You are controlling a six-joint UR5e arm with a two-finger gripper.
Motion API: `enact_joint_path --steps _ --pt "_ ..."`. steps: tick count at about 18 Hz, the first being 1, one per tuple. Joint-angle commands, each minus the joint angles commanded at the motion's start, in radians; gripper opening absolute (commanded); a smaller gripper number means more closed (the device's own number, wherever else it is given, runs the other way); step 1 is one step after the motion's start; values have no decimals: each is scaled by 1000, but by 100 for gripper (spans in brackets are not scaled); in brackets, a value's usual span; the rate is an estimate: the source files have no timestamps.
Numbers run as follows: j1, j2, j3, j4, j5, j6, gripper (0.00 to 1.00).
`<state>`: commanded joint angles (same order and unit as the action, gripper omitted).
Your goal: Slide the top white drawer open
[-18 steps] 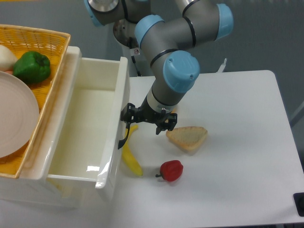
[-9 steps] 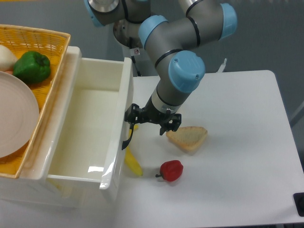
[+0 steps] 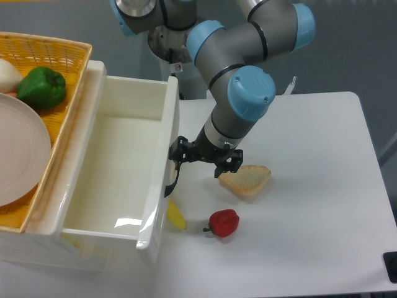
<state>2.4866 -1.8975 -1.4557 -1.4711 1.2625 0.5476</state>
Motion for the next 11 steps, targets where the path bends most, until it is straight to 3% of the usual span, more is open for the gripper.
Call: enact_joint_path --steps 11 --pt "17 0 15 -6 -5 0 100"
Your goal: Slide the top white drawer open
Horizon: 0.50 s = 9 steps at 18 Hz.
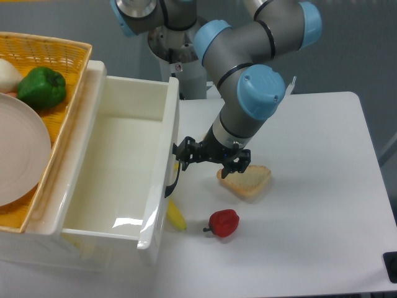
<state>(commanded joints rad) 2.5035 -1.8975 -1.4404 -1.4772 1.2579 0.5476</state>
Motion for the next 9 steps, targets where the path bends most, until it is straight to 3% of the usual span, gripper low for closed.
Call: enact_joint_path --steps 6,9 --pt "0 0 0 5 -2 3 100" --pt "11 2 2 6 3 95 100"
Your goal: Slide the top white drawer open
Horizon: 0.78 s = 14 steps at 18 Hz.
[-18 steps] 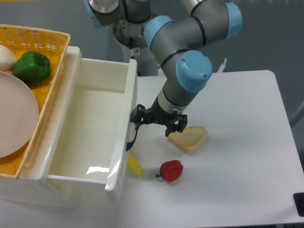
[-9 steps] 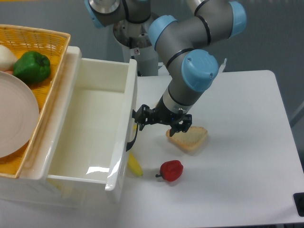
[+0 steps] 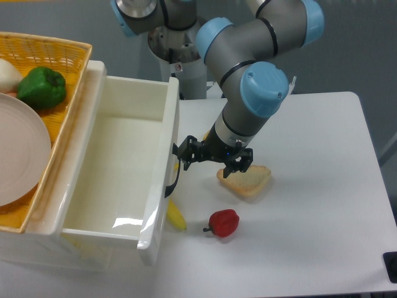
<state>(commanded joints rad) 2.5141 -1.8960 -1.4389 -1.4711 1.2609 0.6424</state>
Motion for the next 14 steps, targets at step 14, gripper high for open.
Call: enact_joint_path --steps 14 --pt "120 -9 2 92 225 344 100"
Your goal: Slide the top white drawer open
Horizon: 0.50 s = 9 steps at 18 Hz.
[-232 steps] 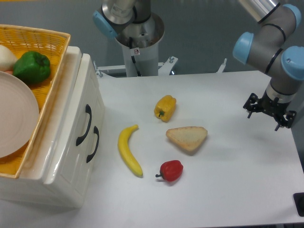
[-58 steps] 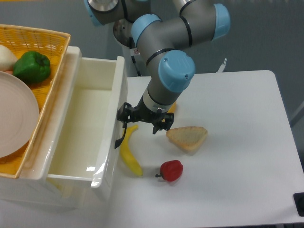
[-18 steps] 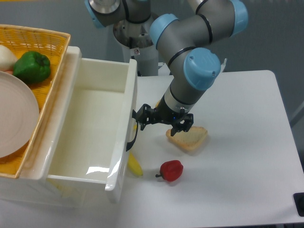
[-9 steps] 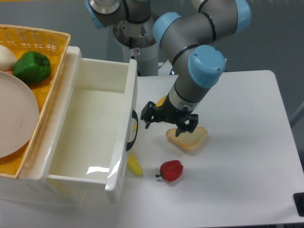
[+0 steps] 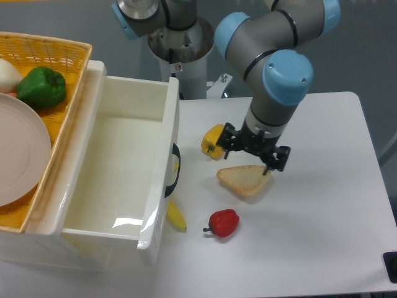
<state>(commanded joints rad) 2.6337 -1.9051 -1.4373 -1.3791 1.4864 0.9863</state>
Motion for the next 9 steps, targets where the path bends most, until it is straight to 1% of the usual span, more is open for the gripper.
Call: enact_joint_path --steps 1,3,5,7,9 --pt "17 -14 -2 2 6 40 100" --pt "67 -43 -6 2 29 196 100" --pt "84 -58 -6 5 66 303 100" --pt "98 -74 -8 55 87 351 100" --pt "106 -87 -8 86 89 371 100"
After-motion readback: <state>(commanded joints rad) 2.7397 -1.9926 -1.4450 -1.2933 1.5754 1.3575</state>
